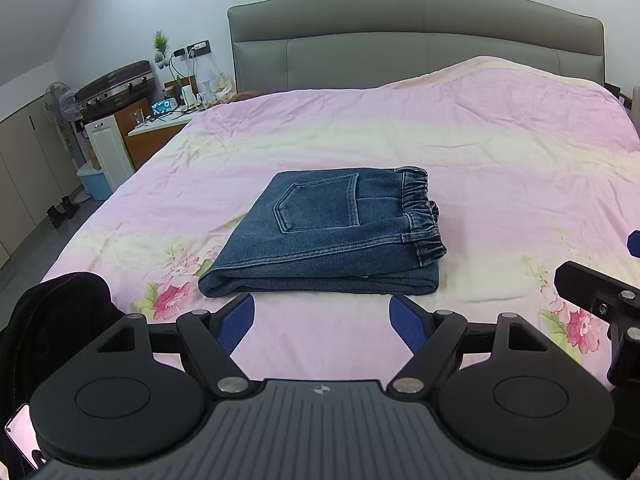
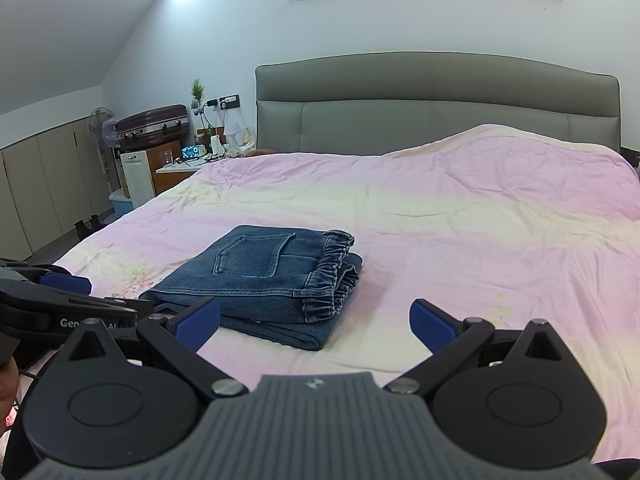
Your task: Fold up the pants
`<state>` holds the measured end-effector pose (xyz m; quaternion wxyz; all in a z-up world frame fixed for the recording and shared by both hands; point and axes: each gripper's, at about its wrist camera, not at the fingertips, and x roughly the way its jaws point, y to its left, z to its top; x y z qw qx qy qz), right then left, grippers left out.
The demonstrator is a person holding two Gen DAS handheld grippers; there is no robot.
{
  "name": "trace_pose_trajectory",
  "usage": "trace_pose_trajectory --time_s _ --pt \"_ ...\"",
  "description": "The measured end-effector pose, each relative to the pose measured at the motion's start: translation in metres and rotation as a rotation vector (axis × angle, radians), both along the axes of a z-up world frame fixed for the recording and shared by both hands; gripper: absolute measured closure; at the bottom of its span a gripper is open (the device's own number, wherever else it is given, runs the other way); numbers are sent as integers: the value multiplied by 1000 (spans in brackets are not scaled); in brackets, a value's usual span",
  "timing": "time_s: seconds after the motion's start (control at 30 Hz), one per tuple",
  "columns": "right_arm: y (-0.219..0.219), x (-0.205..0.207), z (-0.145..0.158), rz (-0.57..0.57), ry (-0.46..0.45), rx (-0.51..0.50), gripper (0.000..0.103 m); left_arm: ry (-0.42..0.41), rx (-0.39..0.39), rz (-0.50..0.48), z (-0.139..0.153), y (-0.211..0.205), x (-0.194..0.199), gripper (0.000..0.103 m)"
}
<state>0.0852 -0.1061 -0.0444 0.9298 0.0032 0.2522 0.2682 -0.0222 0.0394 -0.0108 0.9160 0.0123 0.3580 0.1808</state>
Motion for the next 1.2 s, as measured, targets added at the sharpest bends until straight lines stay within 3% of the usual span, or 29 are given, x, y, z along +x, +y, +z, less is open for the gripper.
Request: trace_pose_trajectory --time_s 1.2 --pt "-2 -3 3 0 -1 13 6 4 5 -4 3 -5 -1 13"
